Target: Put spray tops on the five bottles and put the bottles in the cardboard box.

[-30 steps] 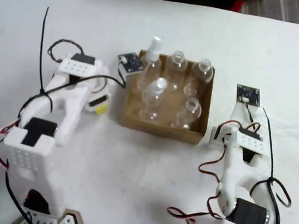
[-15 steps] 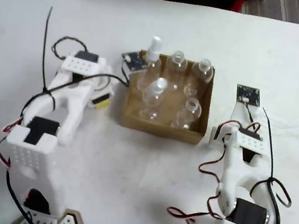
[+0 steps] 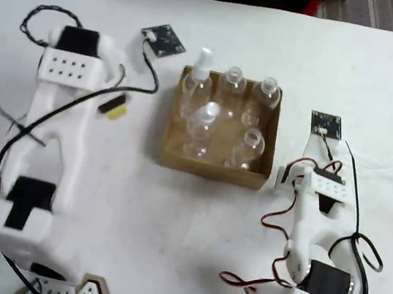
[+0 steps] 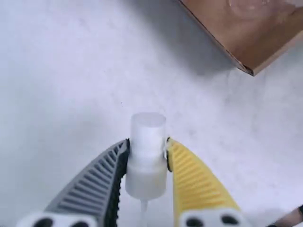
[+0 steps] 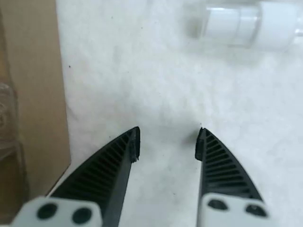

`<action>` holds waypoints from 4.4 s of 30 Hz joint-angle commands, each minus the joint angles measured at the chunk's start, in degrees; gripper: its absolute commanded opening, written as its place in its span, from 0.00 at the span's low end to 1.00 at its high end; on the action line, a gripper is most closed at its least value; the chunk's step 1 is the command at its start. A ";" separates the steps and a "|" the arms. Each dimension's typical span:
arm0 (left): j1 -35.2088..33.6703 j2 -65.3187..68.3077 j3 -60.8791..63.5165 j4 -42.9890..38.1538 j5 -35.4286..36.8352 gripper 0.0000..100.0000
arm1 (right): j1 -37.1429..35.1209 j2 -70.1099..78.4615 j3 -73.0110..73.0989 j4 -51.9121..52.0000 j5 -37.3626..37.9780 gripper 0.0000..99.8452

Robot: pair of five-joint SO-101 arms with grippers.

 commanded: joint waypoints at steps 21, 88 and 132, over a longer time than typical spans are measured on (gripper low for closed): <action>17.01 -59.56 33.85 -27.60 14.07 0.02 | -0.48 -0.22 -2.37 -0.92 0.62 0.17; 21.67 -1.19 11.69 -96.26 66.29 0.02 | -0.57 -0.04 -2.55 -1.45 0.62 0.18; 20.00 -2.68 6.86 -90.81 66.64 0.02 | -0.57 0.13 -3.16 -1.36 0.62 0.18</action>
